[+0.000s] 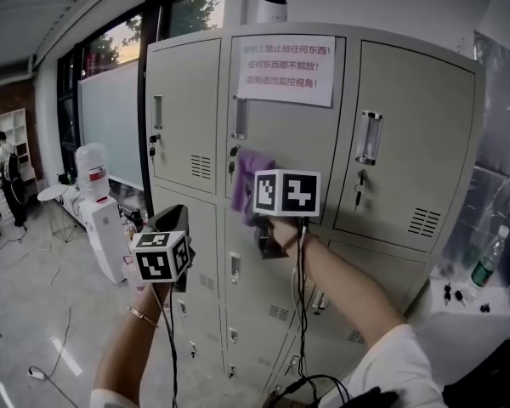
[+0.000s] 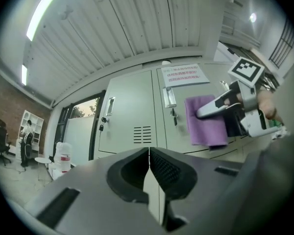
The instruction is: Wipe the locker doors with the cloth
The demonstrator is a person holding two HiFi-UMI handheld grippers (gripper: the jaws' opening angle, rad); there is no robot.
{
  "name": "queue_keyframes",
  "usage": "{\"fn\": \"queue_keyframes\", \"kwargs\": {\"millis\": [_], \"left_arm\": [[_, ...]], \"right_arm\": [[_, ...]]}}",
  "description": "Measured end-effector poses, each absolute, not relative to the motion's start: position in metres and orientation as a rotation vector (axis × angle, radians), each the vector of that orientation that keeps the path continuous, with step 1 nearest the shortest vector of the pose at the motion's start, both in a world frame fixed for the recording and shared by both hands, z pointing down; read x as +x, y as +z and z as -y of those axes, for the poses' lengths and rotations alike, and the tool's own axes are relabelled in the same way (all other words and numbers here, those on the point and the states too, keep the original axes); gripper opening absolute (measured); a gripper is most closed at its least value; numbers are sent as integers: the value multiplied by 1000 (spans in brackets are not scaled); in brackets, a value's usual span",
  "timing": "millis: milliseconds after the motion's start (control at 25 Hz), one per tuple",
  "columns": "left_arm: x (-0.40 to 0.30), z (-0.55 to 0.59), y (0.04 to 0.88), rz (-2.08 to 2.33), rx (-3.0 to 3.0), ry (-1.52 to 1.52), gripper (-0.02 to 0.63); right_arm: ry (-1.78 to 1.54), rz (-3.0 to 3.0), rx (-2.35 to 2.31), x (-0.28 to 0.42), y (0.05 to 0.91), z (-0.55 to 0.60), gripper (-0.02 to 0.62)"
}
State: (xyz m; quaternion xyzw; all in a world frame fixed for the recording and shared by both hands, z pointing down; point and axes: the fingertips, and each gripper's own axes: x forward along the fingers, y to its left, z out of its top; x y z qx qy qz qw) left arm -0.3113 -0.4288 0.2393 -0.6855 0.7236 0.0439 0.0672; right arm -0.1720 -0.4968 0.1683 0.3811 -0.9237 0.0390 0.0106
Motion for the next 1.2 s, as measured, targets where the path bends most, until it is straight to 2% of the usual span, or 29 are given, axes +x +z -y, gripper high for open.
{"fn": "queue_keyframes", "kwargs": {"millis": [440,840,1200], "left_arm": [[-362,440,268,-2256,-2073,208,9],[-360,455,283,-2247,-2121,211,9],[-345,462,277,-2232,-2135,229,9]], "right_arm": [[146,2814,1261,-201,195,536,67],[124,2813,1301,-207,197,549,67],[71,2806,1349,-183,181,543,67]]}}
